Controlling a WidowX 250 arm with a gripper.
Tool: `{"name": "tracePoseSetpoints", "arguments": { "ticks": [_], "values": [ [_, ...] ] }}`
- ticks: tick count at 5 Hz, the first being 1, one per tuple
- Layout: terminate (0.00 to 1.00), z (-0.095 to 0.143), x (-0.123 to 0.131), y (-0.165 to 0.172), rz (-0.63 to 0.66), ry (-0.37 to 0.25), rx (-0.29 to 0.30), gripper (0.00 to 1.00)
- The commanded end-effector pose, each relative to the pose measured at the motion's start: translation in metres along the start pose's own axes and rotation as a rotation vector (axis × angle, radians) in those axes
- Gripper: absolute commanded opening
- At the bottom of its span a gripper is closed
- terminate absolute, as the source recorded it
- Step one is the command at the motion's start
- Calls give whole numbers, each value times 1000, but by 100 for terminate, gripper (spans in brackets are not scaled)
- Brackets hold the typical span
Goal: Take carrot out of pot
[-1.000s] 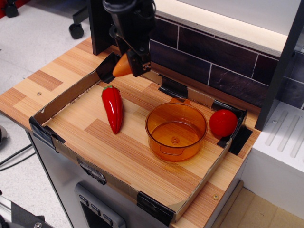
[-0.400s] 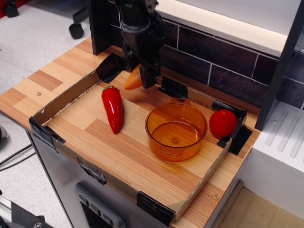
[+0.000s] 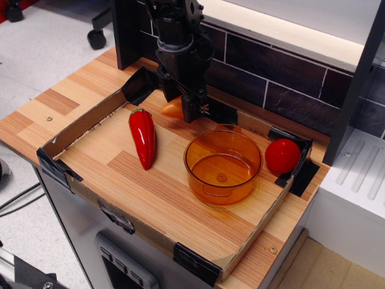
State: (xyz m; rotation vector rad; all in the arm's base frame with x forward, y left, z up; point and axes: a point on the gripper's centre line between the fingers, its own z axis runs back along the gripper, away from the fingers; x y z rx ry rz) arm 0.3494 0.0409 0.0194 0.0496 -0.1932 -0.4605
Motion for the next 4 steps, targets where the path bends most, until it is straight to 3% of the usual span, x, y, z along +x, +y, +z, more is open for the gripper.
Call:
{"name": "tracePoseSetpoints", "arguments": {
  "ticks": [1, 3, 4],
  "values": [
    [0, 28, -5, -4, 56, -85, 58, 100],
    [0, 76, 8, 0, 162, -133, 97, 100],
    [0, 114, 19, 4, 217, -141, 49, 100]
  ]
}}
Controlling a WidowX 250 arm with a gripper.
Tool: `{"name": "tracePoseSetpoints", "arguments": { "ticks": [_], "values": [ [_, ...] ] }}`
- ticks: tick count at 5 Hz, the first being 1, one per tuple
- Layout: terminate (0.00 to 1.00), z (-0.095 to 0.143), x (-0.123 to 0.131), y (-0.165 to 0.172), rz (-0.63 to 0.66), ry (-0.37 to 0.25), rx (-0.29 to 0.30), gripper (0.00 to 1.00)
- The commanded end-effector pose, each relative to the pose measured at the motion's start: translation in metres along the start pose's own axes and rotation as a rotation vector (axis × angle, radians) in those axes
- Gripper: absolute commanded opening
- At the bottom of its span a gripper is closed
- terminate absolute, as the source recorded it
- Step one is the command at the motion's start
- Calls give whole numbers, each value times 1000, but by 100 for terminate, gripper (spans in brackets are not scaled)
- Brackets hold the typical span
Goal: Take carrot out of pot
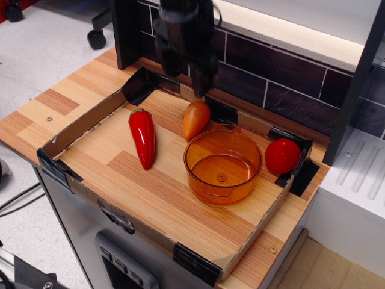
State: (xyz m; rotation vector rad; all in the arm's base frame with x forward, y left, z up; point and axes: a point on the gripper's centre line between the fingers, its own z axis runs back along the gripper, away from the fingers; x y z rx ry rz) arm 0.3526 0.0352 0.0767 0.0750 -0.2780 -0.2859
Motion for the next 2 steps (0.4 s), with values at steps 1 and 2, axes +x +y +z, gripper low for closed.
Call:
{"name": "tracePoseSetpoints", "arguments": {
  "ticks": [1, 2],
  "values": [
    [0, 81, 6, 6, -7, -67, 3, 100],
    [100, 81, 6, 6, -7, -67, 3, 100]
  ]
}}
